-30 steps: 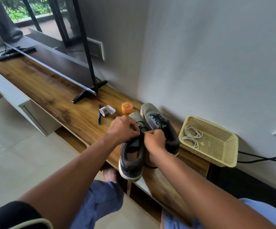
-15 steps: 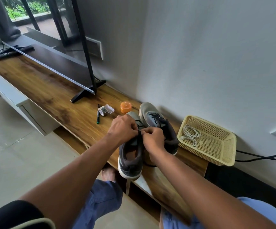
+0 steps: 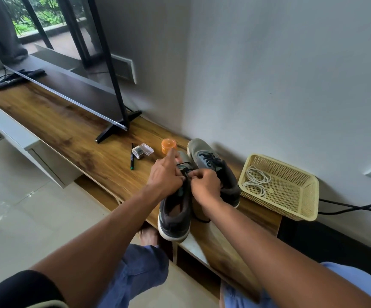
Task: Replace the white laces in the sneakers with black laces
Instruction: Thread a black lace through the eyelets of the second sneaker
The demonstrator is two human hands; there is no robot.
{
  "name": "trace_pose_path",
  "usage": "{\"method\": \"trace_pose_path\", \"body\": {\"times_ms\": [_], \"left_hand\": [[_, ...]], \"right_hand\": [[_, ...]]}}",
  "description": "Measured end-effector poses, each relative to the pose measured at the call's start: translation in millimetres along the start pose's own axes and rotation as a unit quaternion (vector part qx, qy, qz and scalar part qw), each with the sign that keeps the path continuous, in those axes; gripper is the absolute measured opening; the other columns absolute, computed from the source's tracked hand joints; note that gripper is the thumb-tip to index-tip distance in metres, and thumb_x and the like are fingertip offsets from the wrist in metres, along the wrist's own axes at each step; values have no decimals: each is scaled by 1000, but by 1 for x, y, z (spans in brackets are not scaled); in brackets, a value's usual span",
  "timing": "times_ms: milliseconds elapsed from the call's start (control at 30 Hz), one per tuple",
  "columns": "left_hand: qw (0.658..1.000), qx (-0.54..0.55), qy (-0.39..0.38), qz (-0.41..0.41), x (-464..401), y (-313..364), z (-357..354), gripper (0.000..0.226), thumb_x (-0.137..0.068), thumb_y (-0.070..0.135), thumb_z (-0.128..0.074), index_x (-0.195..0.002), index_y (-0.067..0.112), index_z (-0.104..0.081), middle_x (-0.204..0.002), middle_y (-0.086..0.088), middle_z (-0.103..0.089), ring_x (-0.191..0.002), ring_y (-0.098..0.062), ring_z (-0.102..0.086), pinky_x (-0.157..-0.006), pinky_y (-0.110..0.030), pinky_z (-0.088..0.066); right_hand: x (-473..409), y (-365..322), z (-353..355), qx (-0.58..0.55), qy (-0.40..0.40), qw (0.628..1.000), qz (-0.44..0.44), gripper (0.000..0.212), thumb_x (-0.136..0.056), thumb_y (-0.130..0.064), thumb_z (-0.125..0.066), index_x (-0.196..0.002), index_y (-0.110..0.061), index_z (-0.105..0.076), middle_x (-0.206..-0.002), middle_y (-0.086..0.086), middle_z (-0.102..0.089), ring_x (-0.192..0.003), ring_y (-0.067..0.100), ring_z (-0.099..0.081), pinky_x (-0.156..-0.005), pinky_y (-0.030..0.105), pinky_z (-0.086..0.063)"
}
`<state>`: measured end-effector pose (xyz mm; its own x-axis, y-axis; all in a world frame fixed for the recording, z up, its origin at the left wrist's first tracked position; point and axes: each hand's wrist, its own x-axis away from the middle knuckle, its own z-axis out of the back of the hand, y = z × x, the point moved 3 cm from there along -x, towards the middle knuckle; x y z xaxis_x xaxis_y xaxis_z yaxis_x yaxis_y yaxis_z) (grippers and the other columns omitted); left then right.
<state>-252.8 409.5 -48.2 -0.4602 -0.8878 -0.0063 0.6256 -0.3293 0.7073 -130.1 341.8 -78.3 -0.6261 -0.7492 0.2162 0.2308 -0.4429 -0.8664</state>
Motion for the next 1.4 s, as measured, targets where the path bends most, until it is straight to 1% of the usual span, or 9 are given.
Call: {"method": "trace_pose_path", "body": {"times_ms": [300,400,633,800,900,1033,1200,1300,1400], "left_hand": [[999,-1,-24,-34,-2,-6,7,40,-81,-1,-70,-99,29,-51,-81,4,-71,-76,-6,-68,-66,-22,-47],[995,-5,-78,-56,-5,-6,8,38,-84,0,-68,-105,29,-58,-80,4,-75,-76,-3,-69,-68,-18,-52],[985,50,-156,-58,-11,-7,9,29,-69,29,-62,-91,34,-80,-88,16,-74,-87,2,-67,-73,-15,-48],[976,81,-170,-112,-15,-7,12,31,-75,33,-66,-99,26,-84,-86,9,-76,-86,-14,-67,-72,-23,-51],[976,104,-166,-96,-17,-12,15,28,-78,44,-69,-96,30,-83,-90,17,-72,-92,-10,-62,-75,-15,-46],[986,10,-136,-93,-19,-18,11,24,-77,53,-74,-98,43,-82,-96,26,-71,-100,-4,-61,-93,-38,-53],[982,-124,-140,-37,-18,-26,10,48,-56,83,-63,-96,57,-72,-122,5,-52,-116,-16,-46,-106,-44,-43],[980,-134,-149,-10,-18,-30,10,43,-56,83,-70,-94,62,-69,-126,4,-44,-121,-21,-43,-106,-47,-44],[978,-145,-153,-8,-17,-30,8,36,-66,75,-79,-97,61,-68,-128,5,-40,-125,-22,-40,-105,-49,-45]], "right_hand": [[-6,-4,-6,-4,-16,1000,-9,13,-85,-16,-69,-74,-21,-73,-80,-4,-74,-81,20,-70,-80,42,-62],[-2,-6,-4,31,-7,999,20,11,-85,-14,-67,-77,-19,-70,-82,-3,-71,-84,19,-66,-72,30,-50],[13,-14,1,137,70,972,177,18,-96,-32,-57,-84,-19,-56,-75,-8,-57,-69,17,-54,-58,34,-33],[15,-20,8,161,89,954,238,18,-104,-29,-50,-94,-14,-53,-87,-2,-55,-73,20,-49,-63,36,-29],[3,-23,11,154,58,965,202,18,-104,-30,-50,-99,-16,-60,-89,-3,-64,-80,20,-60,-67,37,-41],[2,-24,14,155,35,967,198,17,-104,-29,-51,-102,-18,-62,-93,-1,-69,-88,22,-67,-75,39,-52],[0,-42,27,-10,111,971,211,17,-105,-26,-41,-96,-12,-47,-80,5,-70,-53,21,-66,-54,41,-55],[6,-72,44,-138,135,953,232,10,-109,-14,-36,-103,-6,-39,-76,9,-68,-45,26,-63,-41,32,-47],[10,-101,61,-168,216,913,301,9,-106,-14,-31,-105,-7,-38,-65,9,-60,-46,30,-58,-45,42,-48]]}}
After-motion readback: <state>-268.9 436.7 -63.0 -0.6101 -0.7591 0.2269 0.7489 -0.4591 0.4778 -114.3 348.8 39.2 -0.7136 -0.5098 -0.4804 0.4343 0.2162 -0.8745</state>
